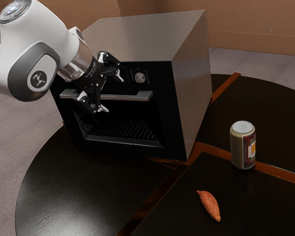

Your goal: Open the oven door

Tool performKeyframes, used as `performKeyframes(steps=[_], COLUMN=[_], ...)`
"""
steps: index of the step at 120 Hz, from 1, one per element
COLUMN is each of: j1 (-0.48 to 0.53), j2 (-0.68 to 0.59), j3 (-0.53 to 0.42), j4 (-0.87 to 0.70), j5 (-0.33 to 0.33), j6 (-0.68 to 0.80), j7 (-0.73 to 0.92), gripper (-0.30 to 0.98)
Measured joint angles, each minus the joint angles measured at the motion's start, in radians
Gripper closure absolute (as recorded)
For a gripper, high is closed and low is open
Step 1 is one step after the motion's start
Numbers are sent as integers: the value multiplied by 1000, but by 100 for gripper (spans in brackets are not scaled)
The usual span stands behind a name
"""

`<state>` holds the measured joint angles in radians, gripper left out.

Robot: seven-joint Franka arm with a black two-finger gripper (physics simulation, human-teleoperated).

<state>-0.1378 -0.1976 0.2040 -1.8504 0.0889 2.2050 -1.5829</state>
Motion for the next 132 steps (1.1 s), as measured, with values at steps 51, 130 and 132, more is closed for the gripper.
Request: performKeyframes(steps=[51,130,132], j1=[-8,8,10], j2=[34,59,53], j3=[0,7,7], j4=[-29,-66,-75], j5=[-6,-46,-47], j6=[27,46,47], j7=[30,47,48], gripper=[0,0,0])
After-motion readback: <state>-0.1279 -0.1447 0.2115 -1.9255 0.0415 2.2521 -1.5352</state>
